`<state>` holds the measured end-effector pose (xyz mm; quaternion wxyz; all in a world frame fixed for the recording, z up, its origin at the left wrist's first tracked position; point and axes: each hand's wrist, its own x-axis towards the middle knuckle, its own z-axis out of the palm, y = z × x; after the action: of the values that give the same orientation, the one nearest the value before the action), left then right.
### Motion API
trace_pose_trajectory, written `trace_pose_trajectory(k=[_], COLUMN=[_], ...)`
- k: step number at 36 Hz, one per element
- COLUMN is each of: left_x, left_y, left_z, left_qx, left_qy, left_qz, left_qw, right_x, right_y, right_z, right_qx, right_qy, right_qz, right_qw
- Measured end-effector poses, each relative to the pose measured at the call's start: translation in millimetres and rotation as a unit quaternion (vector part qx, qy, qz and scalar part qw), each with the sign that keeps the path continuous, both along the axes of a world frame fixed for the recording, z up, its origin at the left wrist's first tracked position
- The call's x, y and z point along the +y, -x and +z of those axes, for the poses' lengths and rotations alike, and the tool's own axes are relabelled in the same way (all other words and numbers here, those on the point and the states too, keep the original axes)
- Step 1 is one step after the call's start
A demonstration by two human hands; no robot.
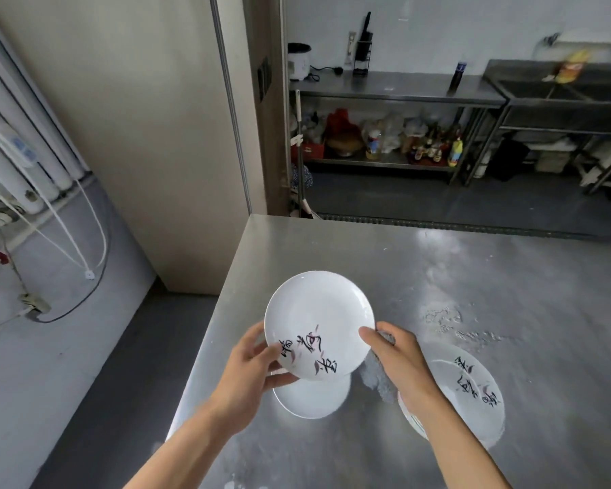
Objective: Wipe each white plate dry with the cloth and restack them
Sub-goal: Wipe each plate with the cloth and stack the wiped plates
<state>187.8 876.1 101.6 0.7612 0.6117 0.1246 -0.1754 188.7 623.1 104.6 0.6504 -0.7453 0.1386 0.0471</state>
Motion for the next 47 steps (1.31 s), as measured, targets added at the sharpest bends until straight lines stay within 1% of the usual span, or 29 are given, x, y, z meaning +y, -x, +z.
trace_pose_trajectory(k=[5,7,9,13,16,19,22,25,31,36,42,47], left_x=[-33.7,-49.9,-66.9,-99.4,-122.6,-144.9,-162.5,-175.0,-190.9,-200.2,-206.8,-212.2], left_y=[0.1,-0.5,-1.4,-2.8,-2.4,-2.4,-3.7,-7.7,-16.2,-20.1,-23.8,-25.9], left_z=[-13.0,-16.9,-20.9,-27.4,-29.1,-31.0,-34.1,-37.7,-52.2,-65.8,-82.7,-88.2], left_qx=[0.037,0.045,0.055,0.076,0.094,0.091,0.095,0.1,0.071,0.059,0.049,0.03], left_qy=[0.018,0.026,0.031,0.04,0.041,0.023,0.002,-0.015,-0.084,-0.128,-0.158,-0.176], left_qz=[-0.036,-0.047,-0.057,-0.095,-0.132,-0.177,-0.225,-0.261,-0.323,-0.341,-0.331,-0.328], left_qw=[0.999,0.998,0.996,0.992,0.986,0.98,0.97,0.96,0.94,0.93,0.929,0.928], right_x=[-38.7,-54.7,-72.5,-102.5,-122.0,-139.5,-151.7,-160.1,-171.8,-176.2,-179.9,-182.5], right_y=[10.1,17.8,27.3,48.2,61.4,73.2,85.4,95.8,105.9,107.9,105.2,105.4], right_z=[-13.8,-18.3,-21.9,-28.5,-36.1,-46.2,-59.2,-69.0,-81.0,-86.9,-92.1,-92.4], right_qx=[0.024,0.029,0.029,0.068,0.083,0.095,0.125,0.151,0.176,0.176,0.18,0.189], right_qy=[0.078,0.069,0.085,0.089,0.088,0.083,0.08,0.093,0.132,0.156,0.192,0.193], right_qz=[-0.022,-0.046,-0.066,-0.1,-0.144,-0.2,-0.242,-0.248,-0.271,-0.275,-0.274,-0.283], right_qw=[0.996,0.996,0.994,0.989,0.982,0.972,0.959,0.952,0.937,0.932,0.925,0.92])
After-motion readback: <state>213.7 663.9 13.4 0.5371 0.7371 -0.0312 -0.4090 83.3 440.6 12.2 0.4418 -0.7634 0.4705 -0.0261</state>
